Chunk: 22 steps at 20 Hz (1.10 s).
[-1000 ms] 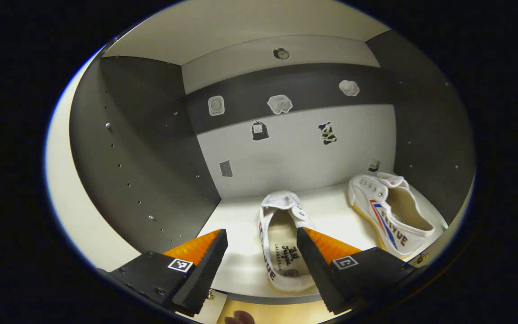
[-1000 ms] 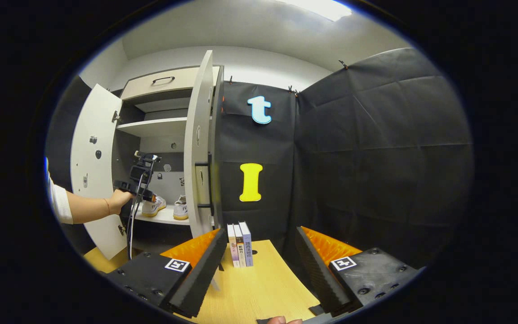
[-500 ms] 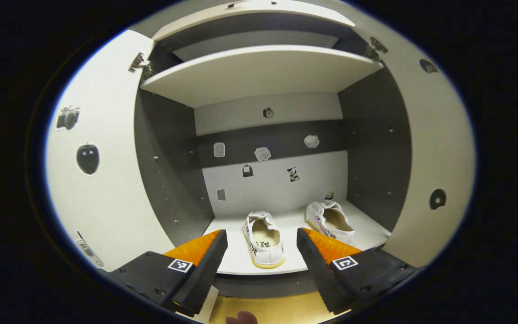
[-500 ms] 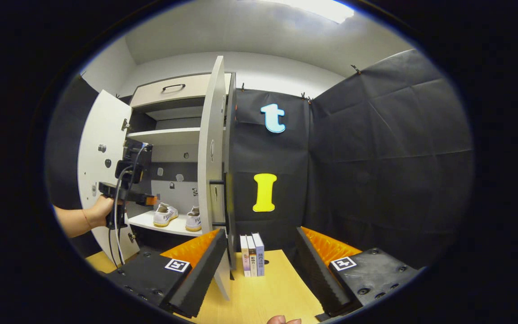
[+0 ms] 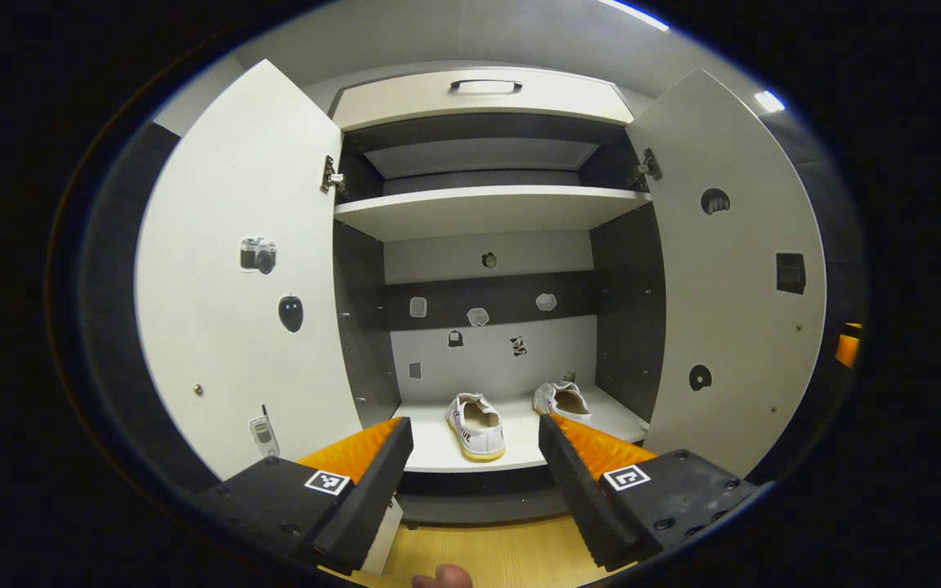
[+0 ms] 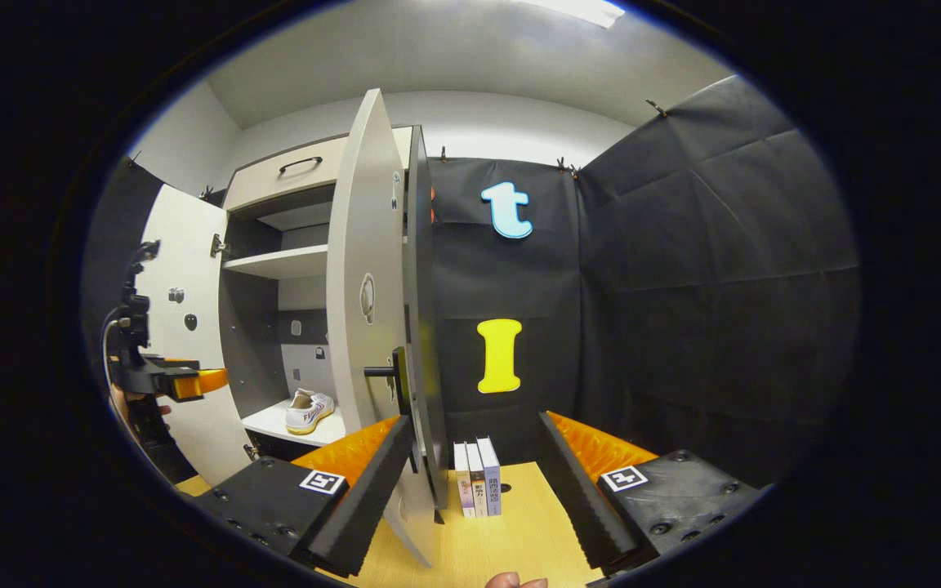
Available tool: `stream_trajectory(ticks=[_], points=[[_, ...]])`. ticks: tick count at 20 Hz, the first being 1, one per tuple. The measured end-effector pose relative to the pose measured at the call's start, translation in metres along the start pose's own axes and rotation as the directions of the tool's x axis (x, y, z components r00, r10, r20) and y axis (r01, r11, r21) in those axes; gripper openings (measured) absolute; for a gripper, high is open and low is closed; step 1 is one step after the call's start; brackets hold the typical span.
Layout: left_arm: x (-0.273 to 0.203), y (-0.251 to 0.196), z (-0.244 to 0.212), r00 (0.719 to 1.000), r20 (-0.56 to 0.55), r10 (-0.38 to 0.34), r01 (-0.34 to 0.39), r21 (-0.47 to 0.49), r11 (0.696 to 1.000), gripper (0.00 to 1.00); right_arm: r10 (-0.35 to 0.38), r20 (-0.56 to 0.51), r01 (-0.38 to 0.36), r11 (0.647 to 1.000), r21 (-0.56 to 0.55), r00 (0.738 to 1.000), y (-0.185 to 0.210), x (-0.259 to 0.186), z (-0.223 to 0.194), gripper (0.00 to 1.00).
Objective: Grab one shoe with the right hand and put it into the shoe cabinet, grab the other shoe with the left hand and put it into the shoe cabinet; then close the right door with the right hand and the left door with the left hand.
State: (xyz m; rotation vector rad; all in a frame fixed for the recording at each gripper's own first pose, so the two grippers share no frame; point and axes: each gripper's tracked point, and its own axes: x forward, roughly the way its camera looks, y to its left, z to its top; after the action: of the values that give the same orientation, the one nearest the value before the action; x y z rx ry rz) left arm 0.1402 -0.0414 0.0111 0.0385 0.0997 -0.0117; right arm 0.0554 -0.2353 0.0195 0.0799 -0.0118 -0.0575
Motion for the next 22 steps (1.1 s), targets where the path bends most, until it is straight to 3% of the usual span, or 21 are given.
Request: stream_trajectory(ticks=[8,16,22], points=[[-0.067,0.028,0.003,0.999,0.026,0.033,-0.032,-0.034,0.999,0.96,0.024,-0.042,-0.024,1.0,-0.007,0.999,0.002,0.043,-0.017,0.98],[-0.098,0.054,-0.008,0.998,0.034,0.043,-0.042,-0.039,0.998,0.96,0.025,-0.043,-0.026,0.999,-0.021,0.999,0.019,0.049,-0.021,0.95],[-0.107,0.075,-0.018,0.998,0.035,0.045,-0.044,-0.035,0.998,0.97,-0.016,-0.032,0.015,0.999,-0.034,0.999,0.035,0.043,-0.023,0.95]])
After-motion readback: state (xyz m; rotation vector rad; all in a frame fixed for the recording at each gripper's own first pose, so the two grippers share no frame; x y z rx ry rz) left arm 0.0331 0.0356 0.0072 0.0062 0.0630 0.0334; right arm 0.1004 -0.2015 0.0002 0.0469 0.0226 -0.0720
